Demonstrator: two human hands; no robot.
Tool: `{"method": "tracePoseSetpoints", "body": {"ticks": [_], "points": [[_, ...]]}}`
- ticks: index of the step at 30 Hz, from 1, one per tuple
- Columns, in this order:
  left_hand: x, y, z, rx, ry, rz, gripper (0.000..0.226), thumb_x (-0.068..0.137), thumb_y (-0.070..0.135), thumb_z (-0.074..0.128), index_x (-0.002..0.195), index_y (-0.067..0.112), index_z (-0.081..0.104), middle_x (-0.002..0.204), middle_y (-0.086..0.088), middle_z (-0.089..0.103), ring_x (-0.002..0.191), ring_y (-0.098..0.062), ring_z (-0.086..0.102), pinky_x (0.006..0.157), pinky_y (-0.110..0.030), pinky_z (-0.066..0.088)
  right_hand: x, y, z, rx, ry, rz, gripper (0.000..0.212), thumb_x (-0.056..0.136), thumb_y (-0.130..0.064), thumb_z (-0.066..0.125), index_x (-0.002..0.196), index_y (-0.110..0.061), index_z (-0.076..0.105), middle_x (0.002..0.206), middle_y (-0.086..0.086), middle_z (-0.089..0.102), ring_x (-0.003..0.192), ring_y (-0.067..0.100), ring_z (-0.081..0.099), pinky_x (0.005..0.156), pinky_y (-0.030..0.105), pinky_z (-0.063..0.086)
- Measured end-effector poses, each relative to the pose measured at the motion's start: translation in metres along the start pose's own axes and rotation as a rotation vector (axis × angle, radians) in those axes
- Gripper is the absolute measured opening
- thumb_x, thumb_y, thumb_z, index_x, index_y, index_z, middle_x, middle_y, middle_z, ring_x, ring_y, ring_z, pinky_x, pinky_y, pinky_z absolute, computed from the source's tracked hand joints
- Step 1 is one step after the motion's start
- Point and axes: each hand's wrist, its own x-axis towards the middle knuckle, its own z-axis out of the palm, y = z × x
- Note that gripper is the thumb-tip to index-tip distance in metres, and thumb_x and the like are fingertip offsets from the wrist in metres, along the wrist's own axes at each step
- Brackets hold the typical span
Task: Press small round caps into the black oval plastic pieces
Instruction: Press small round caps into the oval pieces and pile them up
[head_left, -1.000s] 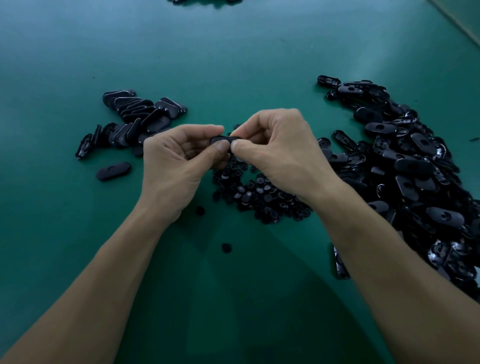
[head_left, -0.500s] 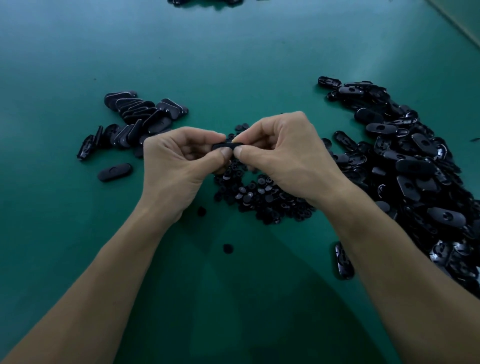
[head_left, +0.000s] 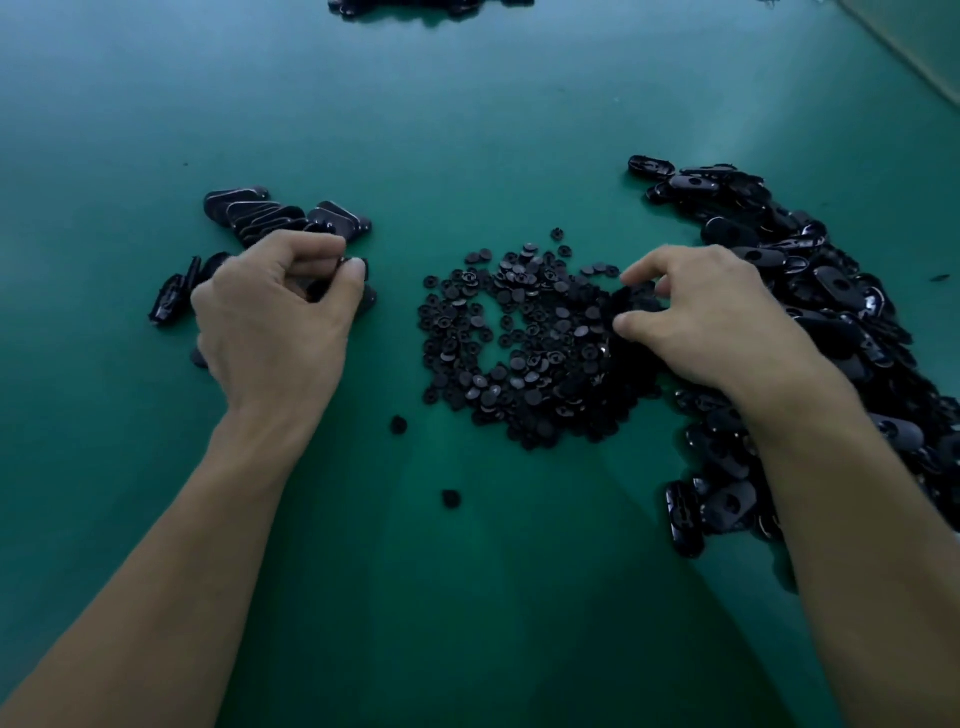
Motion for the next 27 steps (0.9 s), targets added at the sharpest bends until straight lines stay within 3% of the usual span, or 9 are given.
{"method": "tracePoseSetpoints", "body": {"ticks": [4, 8, 11, 13, 16, 21, 24, 27], "points": [[0.004, -0.004, -0.004, 0.093, -0.019, -0.065, 0.013, 0.084, 0.039, 0.072, 0.096, 0.034, 0.071, 0.087, 0.014, 0.069, 0.098, -0.019, 0.068, 0.084, -0.042, 0.056, 0.000, 0.002, -0.001, 0.060, 0.043, 0.001, 0.030, 0.089, -0.017, 0.073, 0.118, -0.026, 0.067, 0.112, 0.002, 0.054, 0.096, 0.017, 0.050, 0.082, 0.027, 0.040], [0.005, -0.009, -0.002, 0.160, 0.025, -0.037, 0.022, 0.083, 0.033, 0.072, 0.105, 0.029, 0.067, 0.104, 0.007, 0.053, 0.103, -0.017, 0.059, 0.081, -0.024, 0.044, 0.001, 0.006, -0.003, 0.129, 0.073, -0.010, 0.028, 0.086, -0.016, 0.077, 0.111, -0.026, 0.070, 0.098, -0.002, 0.059, 0.083, 0.015, 0.056, 0.070, 0.020, 0.043], [0.002, -0.006, 0.000, 0.140, 0.044, 0.028, 0.017, 0.086, 0.032, 0.069, 0.102, 0.026, 0.068, 0.097, 0.006, 0.052, 0.090, -0.013, 0.056, 0.077, -0.025, 0.043, 0.002, 0.008, -0.004, 0.229, 0.117, -0.035, 0.021, 0.085, -0.020, 0.079, 0.102, -0.029, 0.071, 0.086, -0.010, 0.058, 0.076, 0.000, 0.055, 0.060, 0.011, 0.037], [-0.004, 0.000, 0.004, 0.077, 0.017, 0.135, 0.010, 0.089, 0.029, 0.068, 0.096, 0.022, 0.069, 0.080, 0.006, 0.057, 0.073, -0.014, 0.056, 0.072, -0.032, 0.050, 0.003, 0.005, -0.003, 0.309, 0.113, -0.068, 0.016, 0.085, -0.022, 0.079, 0.098, -0.028, 0.072, 0.083, -0.008, 0.061, 0.073, 0.002, 0.058, 0.061, 0.014, 0.040], [-0.017, 0.015, 0.011, -0.105, -0.097, 0.222, 0.006, 0.091, 0.029, 0.069, 0.092, 0.023, 0.070, 0.068, 0.011, 0.062, 0.058, -0.003, 0.057, 0.060, -0.025, 0.051, 0.000, -0.008, 0.001, 0.587, -0.008, -0.137, 0.014, 0.086, -0.014, 0.077, 0.097, -0.021, 0.073, 0.081, 0.001, 0.071, 0.069, 0.009, 0.066, 0.063, 0.022, 0.053], [-0.034, 0.030, 0.015, -0.432, -0.378, 0.055, 0.011, 0.089, 0.025, 0.074, 0.097, 0.031, 0.070, 0.079, 0.004, 0.072, 0.046, -0.014, 0.063, 0.046, -0.021, 0.049, -0.008, -0.026, 0.013, 0.937, -0.209, -0.230, 0.013, 0.086, 0.000, 0.073, 0.088, -0.013, 0.073, 0.073, 0.003, 0.075, 0.066, 0.012, 0.071, 0.055, 0.017, 0.052], [-0.032, 0.030, 0.015, -0.505, -0.445, 0.000, 0.010, 0.089, 0.020, 0.073, 0.096, 0.027, 0.072, 0.078, 0.008, 0.073, 0.043, -0.006, 0.058, 0.045, -0.017, 0.046, -0.008, -0.031, 0.018, 0.996, -0.210, -0.249, 0.012, 0.086, 0.000, 0.073, 0.087, -0.012, 0.072, 0.070, 0.003, 0.073, 0.064, 0.011, 0.069, 0.053, 0.017, 0.051], [-0.030, 0.029, 0.014, -0.584, -0.512, -0.006, 0.009, 0.087, 0.018, 0.073, 0.095, 0.022, 0.073, 0.075, 0.011, 0.073, 0.053, -0.001, 0.061, 0.048, -0.014, 0.049, -0.009, -0.034, 0.022, 0.982, -0.196, -0.274, 0.009, 0.087, -0.002, 0.074, 0.087, -0.011, 0.072, 0.067, 0.001, 0.073, 0.062, 0.010, 0.068, 0.053, 0.017, 0.050]]}}
